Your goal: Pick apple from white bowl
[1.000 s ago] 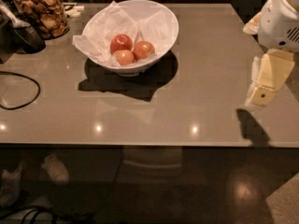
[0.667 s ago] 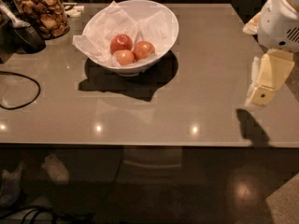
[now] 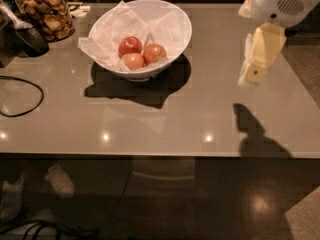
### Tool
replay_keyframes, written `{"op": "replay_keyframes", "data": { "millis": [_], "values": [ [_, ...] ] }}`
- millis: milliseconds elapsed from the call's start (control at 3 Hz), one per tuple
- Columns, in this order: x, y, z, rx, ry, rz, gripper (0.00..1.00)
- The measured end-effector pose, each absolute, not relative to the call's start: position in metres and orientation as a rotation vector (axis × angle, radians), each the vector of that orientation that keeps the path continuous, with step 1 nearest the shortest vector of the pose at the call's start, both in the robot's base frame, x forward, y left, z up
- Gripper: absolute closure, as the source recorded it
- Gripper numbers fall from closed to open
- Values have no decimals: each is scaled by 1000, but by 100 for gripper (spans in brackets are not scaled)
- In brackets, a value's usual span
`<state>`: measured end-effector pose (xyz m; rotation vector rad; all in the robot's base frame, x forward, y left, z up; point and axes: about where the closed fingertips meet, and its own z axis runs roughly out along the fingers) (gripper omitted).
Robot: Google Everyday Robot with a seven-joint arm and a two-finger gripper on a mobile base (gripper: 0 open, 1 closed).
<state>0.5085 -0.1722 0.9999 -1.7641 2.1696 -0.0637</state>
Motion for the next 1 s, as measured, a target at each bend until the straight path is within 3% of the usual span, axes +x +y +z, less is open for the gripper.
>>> {"op": "replay_keyframes", "data": {
  "millis": [1000],
  "values": [
    [547, -142, 1013, -1754, 2107, -26, 0]
  ]
}}
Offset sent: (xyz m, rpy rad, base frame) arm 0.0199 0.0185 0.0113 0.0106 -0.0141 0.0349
